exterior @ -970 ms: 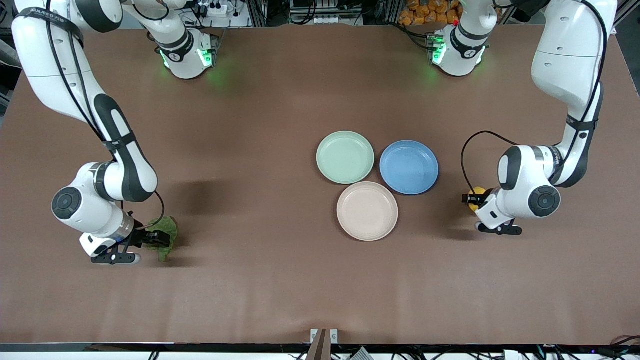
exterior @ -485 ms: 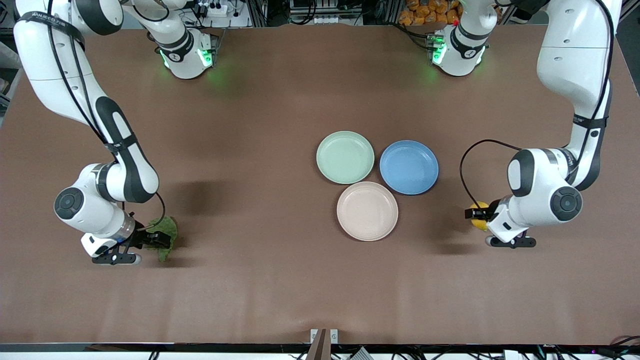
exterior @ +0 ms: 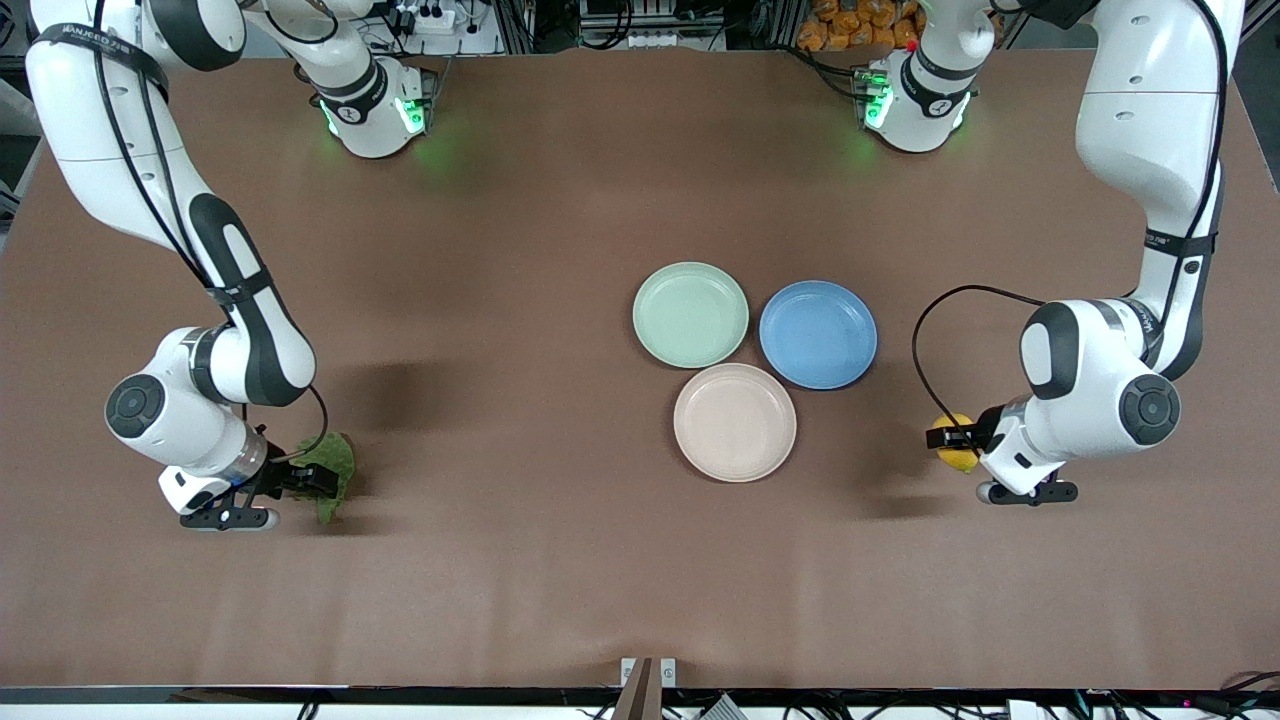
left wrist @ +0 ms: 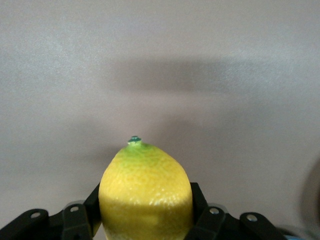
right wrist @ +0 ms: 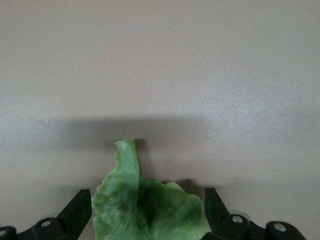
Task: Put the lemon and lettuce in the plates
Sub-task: 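Close the left gripper on the lemon while the right gripper grasps the lettuce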
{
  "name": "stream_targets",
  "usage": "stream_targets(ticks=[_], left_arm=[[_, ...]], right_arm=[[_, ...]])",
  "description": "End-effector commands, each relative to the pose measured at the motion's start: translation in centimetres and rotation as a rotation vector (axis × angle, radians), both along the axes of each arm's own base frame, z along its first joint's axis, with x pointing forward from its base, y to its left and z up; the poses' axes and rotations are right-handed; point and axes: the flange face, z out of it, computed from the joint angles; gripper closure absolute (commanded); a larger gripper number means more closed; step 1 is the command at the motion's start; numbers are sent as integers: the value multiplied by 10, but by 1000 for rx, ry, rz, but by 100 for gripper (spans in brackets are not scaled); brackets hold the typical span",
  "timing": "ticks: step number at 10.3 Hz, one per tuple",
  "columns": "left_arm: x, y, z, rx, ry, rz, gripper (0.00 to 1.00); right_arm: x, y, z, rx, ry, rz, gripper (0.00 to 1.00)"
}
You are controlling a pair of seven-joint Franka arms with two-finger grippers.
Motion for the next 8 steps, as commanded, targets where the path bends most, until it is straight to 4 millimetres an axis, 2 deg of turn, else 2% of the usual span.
stream_targets(ticks=[1, 3, 5, 6, 7, 8], left_arm=[[14, -6, 5, -17, -23, 47, 100], [18, -10, 9, -15, -27, 95, 100], [22, -12, 14, -21, -39, 105, 100], [23, -18, 15, -35, -39, 143, 100], [25, -19, 14, -37, -45, 172, 100], [27, -30, 15, -37, -59, 182, 100]], right_arm=[[5, 1, -1, 4, -13, 7, 0], [3, 4, -8, 4, -6, 11, 0], [2, 4, -26, -6, -18, 22, 0], [1, 4, -38, -10, -26, 27, 9], [-1, 2, -43, -21, -20, 42, 34], [-2, -1, -43, -31, -19, 79, 66]])
